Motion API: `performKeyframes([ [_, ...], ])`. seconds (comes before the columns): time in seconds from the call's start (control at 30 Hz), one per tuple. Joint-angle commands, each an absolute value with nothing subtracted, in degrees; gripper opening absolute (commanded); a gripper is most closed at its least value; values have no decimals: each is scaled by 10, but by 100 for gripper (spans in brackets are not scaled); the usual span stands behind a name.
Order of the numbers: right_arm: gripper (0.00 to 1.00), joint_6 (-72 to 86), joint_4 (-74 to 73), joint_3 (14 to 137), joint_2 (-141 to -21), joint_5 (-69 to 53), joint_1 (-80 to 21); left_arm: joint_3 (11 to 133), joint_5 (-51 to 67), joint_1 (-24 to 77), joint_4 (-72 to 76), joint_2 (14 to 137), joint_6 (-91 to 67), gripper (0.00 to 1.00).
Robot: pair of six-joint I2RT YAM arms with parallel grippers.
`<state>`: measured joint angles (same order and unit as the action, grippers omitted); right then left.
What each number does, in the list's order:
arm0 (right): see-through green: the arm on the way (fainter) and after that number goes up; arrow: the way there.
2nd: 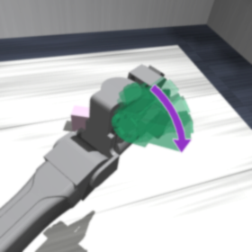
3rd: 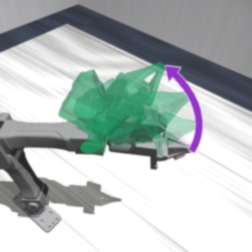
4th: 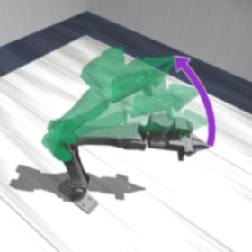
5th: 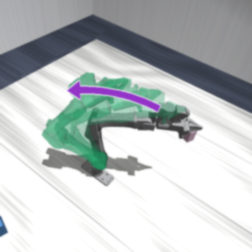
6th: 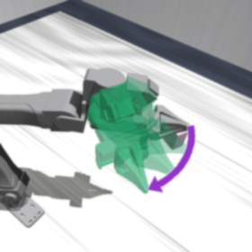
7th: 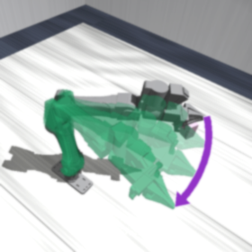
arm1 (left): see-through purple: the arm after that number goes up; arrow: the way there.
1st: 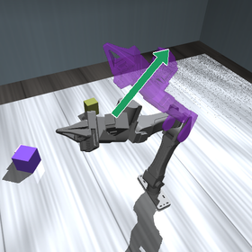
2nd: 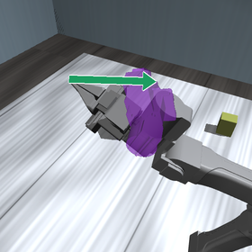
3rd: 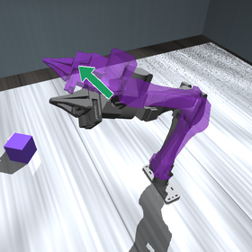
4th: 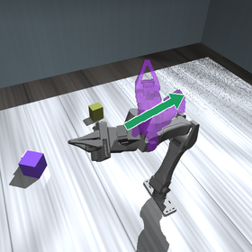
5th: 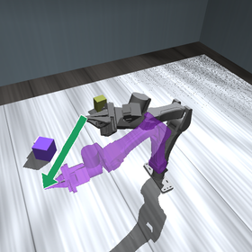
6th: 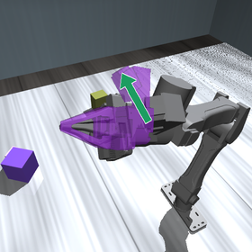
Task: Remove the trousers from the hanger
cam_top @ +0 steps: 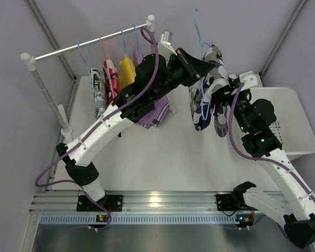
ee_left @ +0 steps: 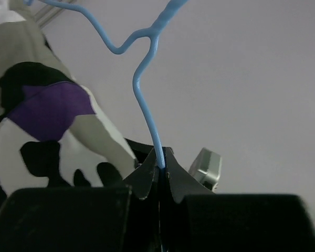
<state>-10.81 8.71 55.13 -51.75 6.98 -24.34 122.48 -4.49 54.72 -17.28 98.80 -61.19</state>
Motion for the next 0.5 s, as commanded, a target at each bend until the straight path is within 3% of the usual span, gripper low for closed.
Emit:
performKeyframes([
  [0.0,0,-89,113,629,-476,72,-229,1197,-38,531,-112,936,-565,0],
  [0.47,0,-61,44,760,-456,54,-229,1030,-3,498,-87,915,-552,0],
])
